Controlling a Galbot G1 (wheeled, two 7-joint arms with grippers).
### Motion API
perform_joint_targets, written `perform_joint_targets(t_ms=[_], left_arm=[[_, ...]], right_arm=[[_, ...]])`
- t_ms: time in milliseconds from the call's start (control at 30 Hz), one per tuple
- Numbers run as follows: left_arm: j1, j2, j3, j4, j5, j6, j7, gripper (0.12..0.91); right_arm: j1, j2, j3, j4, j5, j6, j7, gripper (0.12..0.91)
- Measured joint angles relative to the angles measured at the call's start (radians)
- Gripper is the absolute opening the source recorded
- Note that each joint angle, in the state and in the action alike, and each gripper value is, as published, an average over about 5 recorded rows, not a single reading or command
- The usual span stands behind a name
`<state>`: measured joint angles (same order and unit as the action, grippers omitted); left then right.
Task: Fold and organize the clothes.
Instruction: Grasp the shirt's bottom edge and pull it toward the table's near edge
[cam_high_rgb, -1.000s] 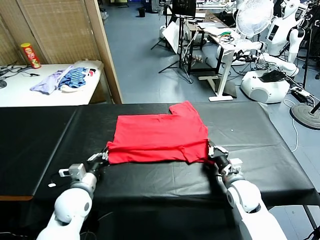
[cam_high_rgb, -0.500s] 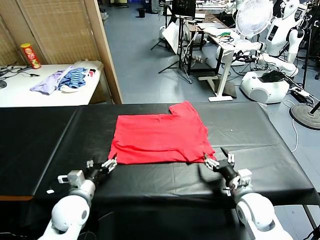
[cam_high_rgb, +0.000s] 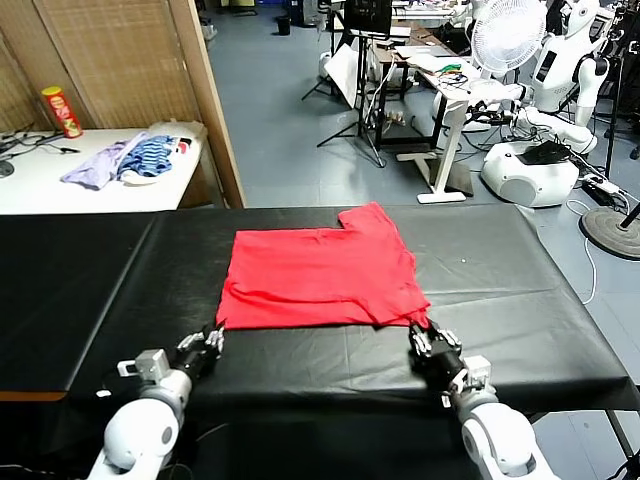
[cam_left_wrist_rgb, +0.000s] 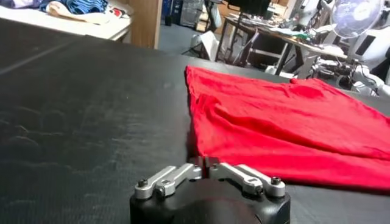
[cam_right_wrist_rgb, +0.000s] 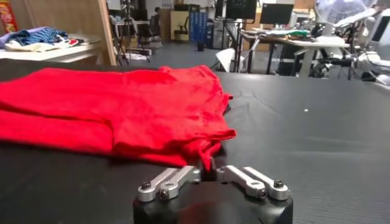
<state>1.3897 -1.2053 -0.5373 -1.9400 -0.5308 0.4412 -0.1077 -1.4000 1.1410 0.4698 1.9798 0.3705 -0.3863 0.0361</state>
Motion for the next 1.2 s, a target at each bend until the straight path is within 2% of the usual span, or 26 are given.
perform_joint_targets(t_ms=[233, 500, 600, 767, 867, 967, 1133, 1200], left_arm=[[0.061, 0.044, -0.015, -0.066, 0.085, 0.024, -0.009, 0.126], [0.188, 0.061, -0.027, -0.173, 0.146, 0.032, -0.007, 0.126], [0.237, 0.058, -0.037, -0.206, 0.163, 0.028, -0.015, 0.126], [0.304, 0.057, -0.056, -0.252, 0.155, 0.036, -0.032, 0.149], [0.337, 0.065, -0.068, -0.282, 0.131, 0.05, -0.055, 0.267], [0.363, 0.078, -0.077, -0.314, 0.085, 0.081, -0.099, 0.435], [0.367, 0.107, -0.103, -0.376, 0.0, 0.122, -0.144, 0.703], [0.344, 0.12, -0.116, -0.387, -0.047, 0.13, -0.155, 0.76]], right_arm=[[-0.101, -0.05, 0.032, 0.085, 0.036, -0.038, 0.004, 0.134], [-0.209, -0.048, 0.053, 0.161, 0.028, -0.08, 0.017, 0.14], [-0.231, -0.049, 0.063, 0.181, 0.026, -0.097, 0.021, 0.223], [-0.264, -0.064, 0.084, 0.227, 0.046, -0.148, 0.042, 0.495], [-0.28, -0.078, 0.102, 0.269, 0.092, -0.185, 0.061, 0.661], [-0.278, -0.095, 0.13, 0.313, 0.156, -0.207, 0.069, 0.769], [-0.181, -0.128, 0.155, 0.314, 0.213, -0.203, 0.082, 0.797], [-0.099, -0.136, 0.142, 0.272, 0.211, -0.192, 0.088, 0.798]])
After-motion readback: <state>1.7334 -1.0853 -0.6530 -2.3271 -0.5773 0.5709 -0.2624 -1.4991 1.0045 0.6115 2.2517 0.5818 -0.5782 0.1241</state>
